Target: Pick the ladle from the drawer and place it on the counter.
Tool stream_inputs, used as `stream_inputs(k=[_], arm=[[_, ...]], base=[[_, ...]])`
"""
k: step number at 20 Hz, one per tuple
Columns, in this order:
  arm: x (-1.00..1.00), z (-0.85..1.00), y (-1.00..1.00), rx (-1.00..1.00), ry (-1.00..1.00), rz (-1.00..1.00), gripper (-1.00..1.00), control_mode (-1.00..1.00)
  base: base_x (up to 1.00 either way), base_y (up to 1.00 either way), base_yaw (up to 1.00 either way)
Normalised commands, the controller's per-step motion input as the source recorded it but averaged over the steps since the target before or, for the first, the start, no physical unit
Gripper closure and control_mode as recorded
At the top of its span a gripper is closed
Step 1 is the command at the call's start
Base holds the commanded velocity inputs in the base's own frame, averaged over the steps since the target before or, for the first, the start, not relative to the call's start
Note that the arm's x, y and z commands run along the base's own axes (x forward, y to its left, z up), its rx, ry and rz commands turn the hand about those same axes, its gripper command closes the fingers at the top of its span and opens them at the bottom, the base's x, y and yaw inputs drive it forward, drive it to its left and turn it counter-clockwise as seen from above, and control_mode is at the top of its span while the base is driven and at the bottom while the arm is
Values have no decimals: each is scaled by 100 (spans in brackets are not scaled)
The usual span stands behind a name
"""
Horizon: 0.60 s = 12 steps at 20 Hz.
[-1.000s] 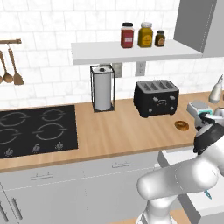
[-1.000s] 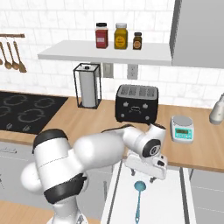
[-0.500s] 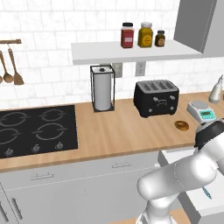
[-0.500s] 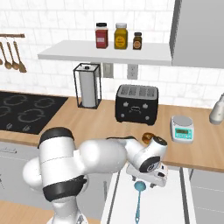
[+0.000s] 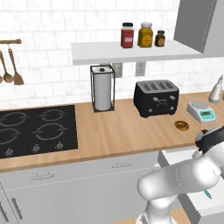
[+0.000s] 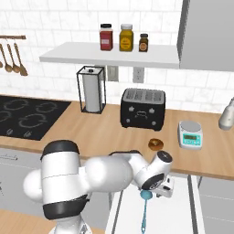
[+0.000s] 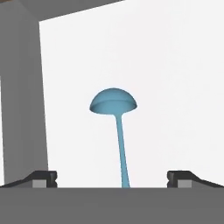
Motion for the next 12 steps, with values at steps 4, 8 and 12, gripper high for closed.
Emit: stream_inputs(k=[4,8,12], arm=[[36,-7,4,-1,0,-7,-100,-100],[20,-42,2,-1,0,-3,-100,-100],[15,-42,0,-1,0,-2,-100,-100]], base=[[0,0,0],[0,0,0],[0,0,0]])
